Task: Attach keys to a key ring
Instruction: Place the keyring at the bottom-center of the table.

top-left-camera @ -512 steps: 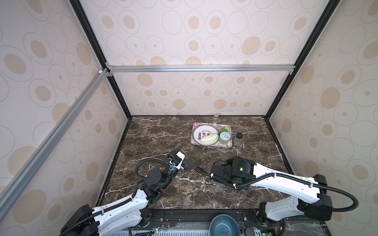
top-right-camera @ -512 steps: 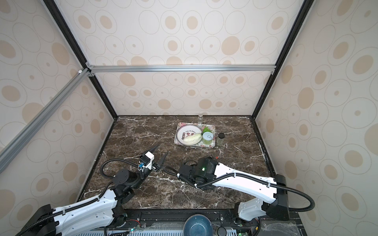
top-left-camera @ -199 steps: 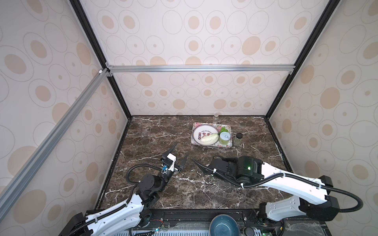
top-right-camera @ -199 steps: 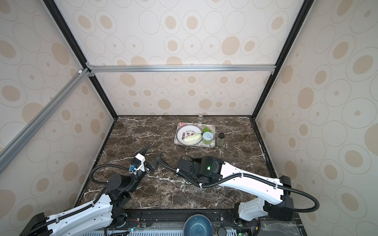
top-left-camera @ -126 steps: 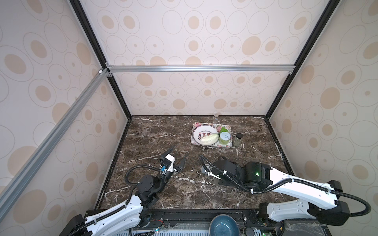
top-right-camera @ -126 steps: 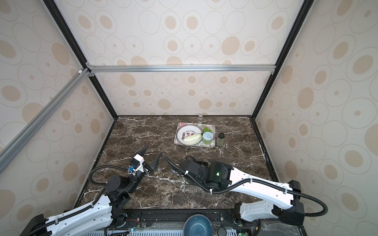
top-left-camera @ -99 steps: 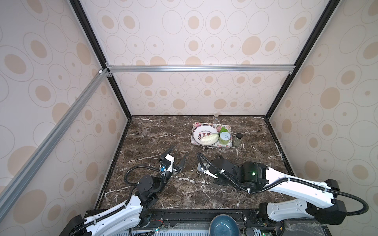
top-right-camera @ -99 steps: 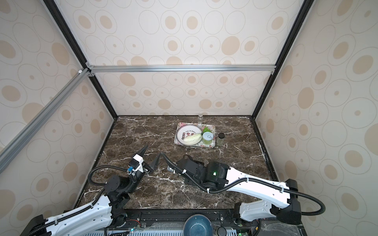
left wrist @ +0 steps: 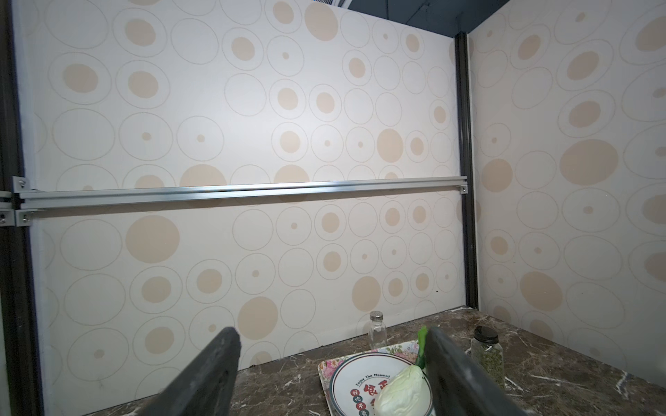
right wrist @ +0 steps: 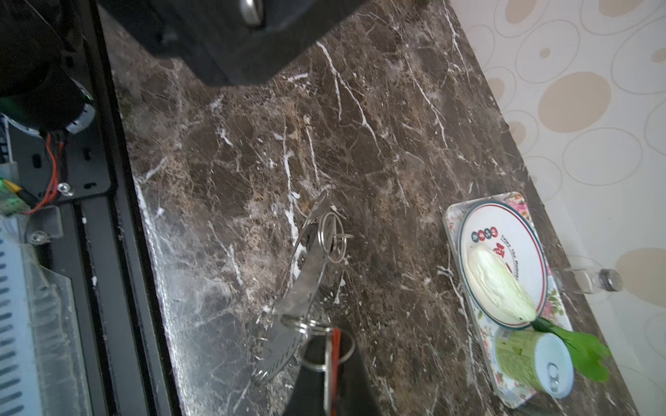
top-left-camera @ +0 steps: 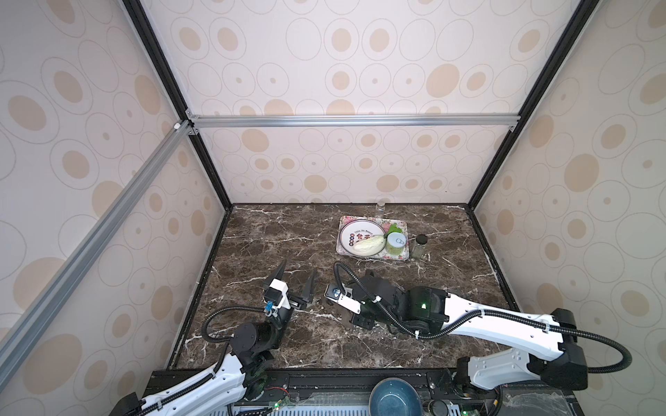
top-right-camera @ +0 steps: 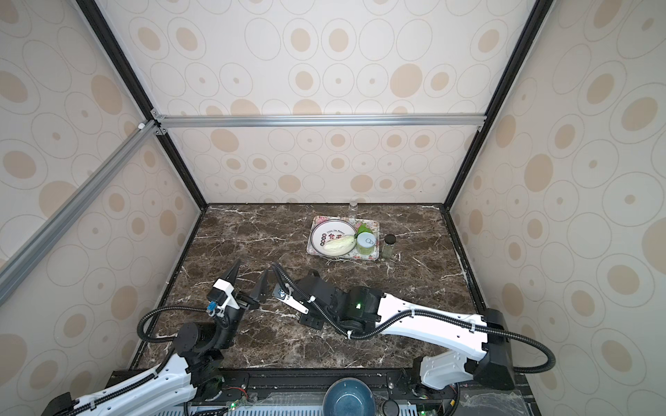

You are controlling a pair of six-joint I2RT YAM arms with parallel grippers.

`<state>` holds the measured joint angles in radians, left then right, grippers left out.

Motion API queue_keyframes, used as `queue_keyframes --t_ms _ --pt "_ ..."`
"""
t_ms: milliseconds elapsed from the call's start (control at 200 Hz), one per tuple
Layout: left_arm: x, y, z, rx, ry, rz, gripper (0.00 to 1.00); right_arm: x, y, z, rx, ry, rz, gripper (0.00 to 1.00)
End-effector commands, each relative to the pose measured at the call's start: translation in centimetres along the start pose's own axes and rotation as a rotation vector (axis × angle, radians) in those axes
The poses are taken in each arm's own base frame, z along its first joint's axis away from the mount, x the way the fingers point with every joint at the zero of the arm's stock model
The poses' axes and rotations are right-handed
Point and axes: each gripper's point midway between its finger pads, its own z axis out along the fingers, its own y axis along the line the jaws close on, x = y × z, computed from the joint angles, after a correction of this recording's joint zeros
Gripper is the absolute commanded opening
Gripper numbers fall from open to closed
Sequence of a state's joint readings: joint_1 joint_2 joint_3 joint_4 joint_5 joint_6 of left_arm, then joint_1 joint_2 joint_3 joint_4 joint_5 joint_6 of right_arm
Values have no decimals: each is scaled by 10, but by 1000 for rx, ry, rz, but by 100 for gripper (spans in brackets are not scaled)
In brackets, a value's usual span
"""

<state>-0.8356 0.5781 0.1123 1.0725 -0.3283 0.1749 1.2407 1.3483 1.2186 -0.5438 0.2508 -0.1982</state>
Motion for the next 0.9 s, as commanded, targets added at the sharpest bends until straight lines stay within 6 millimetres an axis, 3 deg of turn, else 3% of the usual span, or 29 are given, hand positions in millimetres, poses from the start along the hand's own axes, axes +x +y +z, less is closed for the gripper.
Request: queue_keyframes --t_ms 0,180,350,535,895 --pt "-21 19 -6 -81 -82 -56 81 -27 13 9 -54 -115 39 0" --pt "-23 24 -11 -98 -99 -68 83 -48 20 19 -88 -202 72 0" --pt "-24 26 -11 -105 -103 -69 83 -41 18 36 -51 -203 115 0" --pt "-24 26 -11 -103 -105 -71 84 -11 13 58 -13 -151 179 0" --pt "-21 25 -10 -103 -101 -70 84 79 -5 80 100 18 324 0"
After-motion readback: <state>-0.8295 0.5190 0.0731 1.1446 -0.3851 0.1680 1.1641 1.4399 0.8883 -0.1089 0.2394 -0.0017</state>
